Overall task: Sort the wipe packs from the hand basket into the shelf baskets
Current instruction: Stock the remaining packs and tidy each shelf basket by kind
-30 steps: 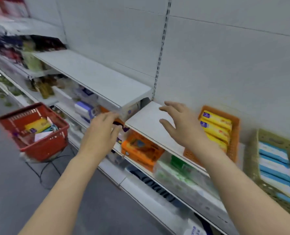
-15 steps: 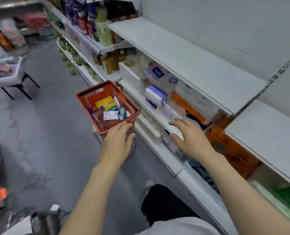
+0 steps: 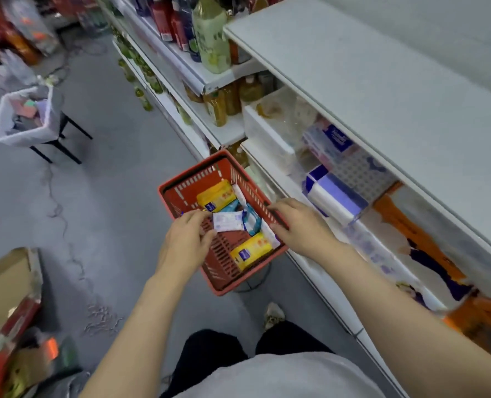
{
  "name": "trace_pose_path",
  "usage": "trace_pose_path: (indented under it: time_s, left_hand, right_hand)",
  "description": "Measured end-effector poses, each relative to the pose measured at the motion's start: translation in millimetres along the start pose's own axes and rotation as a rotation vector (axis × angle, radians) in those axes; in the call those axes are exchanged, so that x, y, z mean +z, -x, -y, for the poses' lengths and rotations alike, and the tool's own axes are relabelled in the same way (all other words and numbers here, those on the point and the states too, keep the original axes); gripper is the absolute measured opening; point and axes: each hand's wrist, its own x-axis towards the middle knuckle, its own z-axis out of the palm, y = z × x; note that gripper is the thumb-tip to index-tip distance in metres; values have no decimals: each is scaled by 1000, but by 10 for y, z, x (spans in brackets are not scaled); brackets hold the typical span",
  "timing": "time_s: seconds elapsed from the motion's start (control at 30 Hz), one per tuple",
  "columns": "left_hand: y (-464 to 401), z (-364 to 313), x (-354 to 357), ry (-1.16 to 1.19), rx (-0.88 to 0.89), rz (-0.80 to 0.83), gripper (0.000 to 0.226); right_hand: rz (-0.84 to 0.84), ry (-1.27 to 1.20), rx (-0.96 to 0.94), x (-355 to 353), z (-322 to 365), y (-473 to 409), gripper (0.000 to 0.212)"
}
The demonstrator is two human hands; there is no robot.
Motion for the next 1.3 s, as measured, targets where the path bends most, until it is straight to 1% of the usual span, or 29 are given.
trace_pose_path:
  time_s: [0.1,0.23,0.3,0.37,0.43,0.53,0.67,0.73,0.87,0.93,1.0,1.1,1.13,1.2,1.23,1.27,1.3]
  left_hand:
    - [-426,251,150,25,-22,81,41]
    - [-1031,544,464,56,3,244,44]
    - [-1338,684,656,56,25,337,45]
    - [-1621,843,846,55,50,445,46]
    - [-1864,1015,999,67,58,544,47]
    - [-2183,1255,1187,44,91,637,48]
    - [-2432,1480,1383,64,123,728,47]
    - [-2487,1572,1445,70,136,756,48]
    - [-2513,1718,1496,101,137,807,50]
    - [-2505,1777,1492,144,160,818,49]
    - [-2496,1798,1444,179,168,815,51]
    - [-2511,1726,1313,225,168,798,64]
    - [-2526,1676,1261,250,179,812,70]
    - [-2567,1556,1138,340,169,898,77]
    - [-2588,1495,1075,382,152,959,76]
    - [-2601,1437,1014,410,140,1017,70]
    - [-2599,1380,953,435,141,1063,59]
  right_hand:
    - [93,-10,93,248,-68,-433,45]
    - [193,-78,256,784,-204,-866,37]
    - [226,-119,370,1090,-244,-1090,43]
    - [214,-167,501,1386,-266,-1322,50]
    - [158,-210,640,1670,-269,-1543,55]
    - [89,-239,836,2062,-272,-1821,66]
    - [66,-191,964,2471,-297,-2051,72]
    - [56,-127,1003,2592,-318,-2121,66]
    - [54,0,1026,2710,-355,-2144,43]
    - [36,-13,1035,2696,-349,-2133,36]
    - [1,-146,1024,2585,-296,-2085,33]
    - [-34,-457,918,2249,-58,-1919,30]
    - [-25,-558,883,2118,47,-1854,28]
    - [0,-730,837,1865,270,-1733,26]
    - [0,-807,825,1747,376,-1682,25]
    - [-24,-876,823,1639,471,-1635,25]
    - [-80,-937,837,1547,564,-1593,26]
